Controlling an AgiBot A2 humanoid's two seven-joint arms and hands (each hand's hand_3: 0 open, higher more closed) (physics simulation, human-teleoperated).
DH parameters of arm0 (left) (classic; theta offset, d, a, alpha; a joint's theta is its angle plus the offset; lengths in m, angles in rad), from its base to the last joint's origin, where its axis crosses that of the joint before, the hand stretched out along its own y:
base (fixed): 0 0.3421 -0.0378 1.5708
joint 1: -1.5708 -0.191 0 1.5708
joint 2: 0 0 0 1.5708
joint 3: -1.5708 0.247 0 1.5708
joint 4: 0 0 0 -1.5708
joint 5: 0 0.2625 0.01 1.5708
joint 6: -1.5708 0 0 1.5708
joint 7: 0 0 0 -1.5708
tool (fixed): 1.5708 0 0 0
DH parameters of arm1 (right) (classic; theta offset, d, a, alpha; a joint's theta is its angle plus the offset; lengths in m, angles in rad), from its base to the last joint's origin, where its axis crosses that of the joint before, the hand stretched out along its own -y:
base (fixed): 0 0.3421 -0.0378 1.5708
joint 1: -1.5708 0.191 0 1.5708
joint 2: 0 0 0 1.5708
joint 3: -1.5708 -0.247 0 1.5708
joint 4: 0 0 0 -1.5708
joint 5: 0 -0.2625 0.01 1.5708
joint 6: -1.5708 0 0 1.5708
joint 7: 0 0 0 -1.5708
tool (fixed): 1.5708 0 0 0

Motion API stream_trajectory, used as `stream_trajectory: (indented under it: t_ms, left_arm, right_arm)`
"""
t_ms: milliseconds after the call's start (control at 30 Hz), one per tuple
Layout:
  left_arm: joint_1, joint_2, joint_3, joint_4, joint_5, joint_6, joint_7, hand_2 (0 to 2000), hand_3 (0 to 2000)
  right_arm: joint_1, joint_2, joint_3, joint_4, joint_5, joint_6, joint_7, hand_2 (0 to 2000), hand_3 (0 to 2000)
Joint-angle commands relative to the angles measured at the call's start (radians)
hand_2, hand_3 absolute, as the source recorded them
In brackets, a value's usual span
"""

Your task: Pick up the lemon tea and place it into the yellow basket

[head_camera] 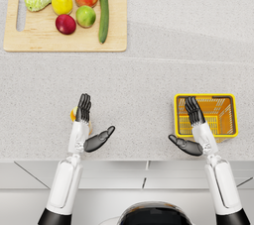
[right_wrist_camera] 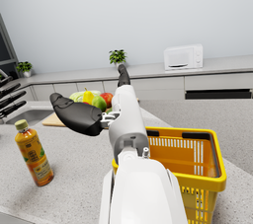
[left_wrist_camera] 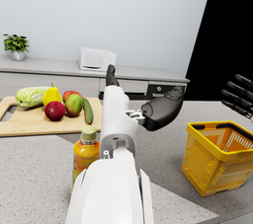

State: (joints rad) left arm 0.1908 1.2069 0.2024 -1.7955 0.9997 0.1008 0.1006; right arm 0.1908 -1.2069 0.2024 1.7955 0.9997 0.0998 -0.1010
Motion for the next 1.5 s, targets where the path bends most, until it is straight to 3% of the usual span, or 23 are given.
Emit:
stream_trajectory:
  t_ms: [33, 400, 433, 567, 800, 933, 1100, 1200, 1500]
  left_arm:
    - [0.000, 0.000, 0.000, 0.000, 0.000, 0.000, 0.000, 0, 0]
    - [0.002, 0.001, 0.030, 0.016, 0.000, 0.000, 0.000, 0, 0]
    - [0.009, 0.007, 0.005, 0.008, 0.000, -0.029, -0.028, 0, 0]
    - [0.066, 0.044, -0.058, 0.034, 0.000, -0.082, -0.082, 0, 0]
    - [0.106, 0.069, -0.156, 0.101, 0.299, -0.099, -0.099, 0, 0]
    - [0.076, 0.071, -0.216, 0.136, 0.358, -0.100, -0.100, 0, 0]
    - [0.043, 0.075, -0.156, 0.266, 0.376, -0.101, -0.101, 0, 0]
    - [0.078, 0.087, -0.129, 0.445, 0.378, -0.101, -0.101, 0, 0]
    - [0.180, 0.128, -0.107, 0.768, 0.379, -0.101, -0.101, 0, 0]
  right_arm:
    - [0.000, 0.000, 0.000, 0.000, 0.000, 0.000, 0.000, 0, 0]
    - [0.000, 0.000, 0.000, 0.000, 0.000, 0.000, 0.000, 0, 0]
    - [0.002, -0.001, 0.030, -0.016, 0.000, 0.000, 0.000, 0, 0]
    - [0.032, -0.027, -0.061, 0.031, 0.000, -0.073, 0.074, 0, 0]
    - [0.034, -0.043, -0.168, 0.013, 0.311, -0.097, 0.098, 0, 0]
    - [0.030, -0.050, -0.210, 0.013, 0.395, -0.099, 0.100, 0, 0]
    - [0.041, -0.062, -0.181, 0.011, 0.419, -0.100, 0.101, 0, 0]
    - [0.039, -0.067, -0.179, 0.034, 0.423, -0.100, 0.101, 0, 0]
    - [0.025, -0.082, -0.161, 0.024, 0.425, -0.100, 0.101, 0, 0]
